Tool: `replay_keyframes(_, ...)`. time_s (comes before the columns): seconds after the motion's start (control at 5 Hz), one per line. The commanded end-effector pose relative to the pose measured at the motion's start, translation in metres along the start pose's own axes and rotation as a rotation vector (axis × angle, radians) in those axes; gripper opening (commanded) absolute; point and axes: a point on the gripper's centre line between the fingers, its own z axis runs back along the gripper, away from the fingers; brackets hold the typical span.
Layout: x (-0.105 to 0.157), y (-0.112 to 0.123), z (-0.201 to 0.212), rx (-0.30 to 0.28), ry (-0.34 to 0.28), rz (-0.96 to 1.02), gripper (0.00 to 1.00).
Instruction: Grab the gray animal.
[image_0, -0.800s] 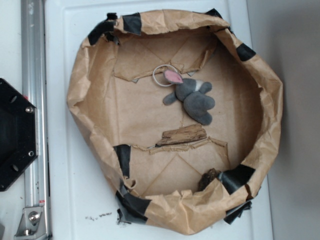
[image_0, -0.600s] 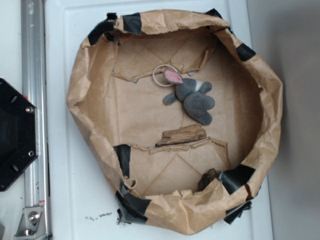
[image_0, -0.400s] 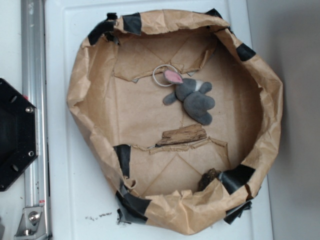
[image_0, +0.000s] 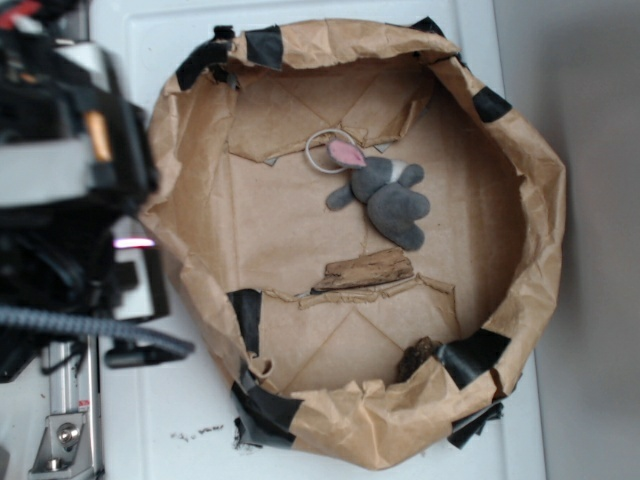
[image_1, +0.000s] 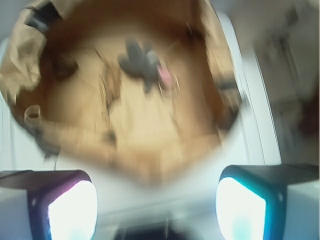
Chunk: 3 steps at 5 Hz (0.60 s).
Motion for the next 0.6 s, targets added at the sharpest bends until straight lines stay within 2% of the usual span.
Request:
replay_keyframes(0.0,0.056,0.0,-0.074,-0.097,-0.056,-0.186,1.0)
replay_keyframes(0.2,0.068,0.002,-0.106,-0.095,-0.027,-0.238,1.0)
replay_keyframes(0.4,0.064,-0.004,-0.146,-0.134,0.031,-0.353,1.0)
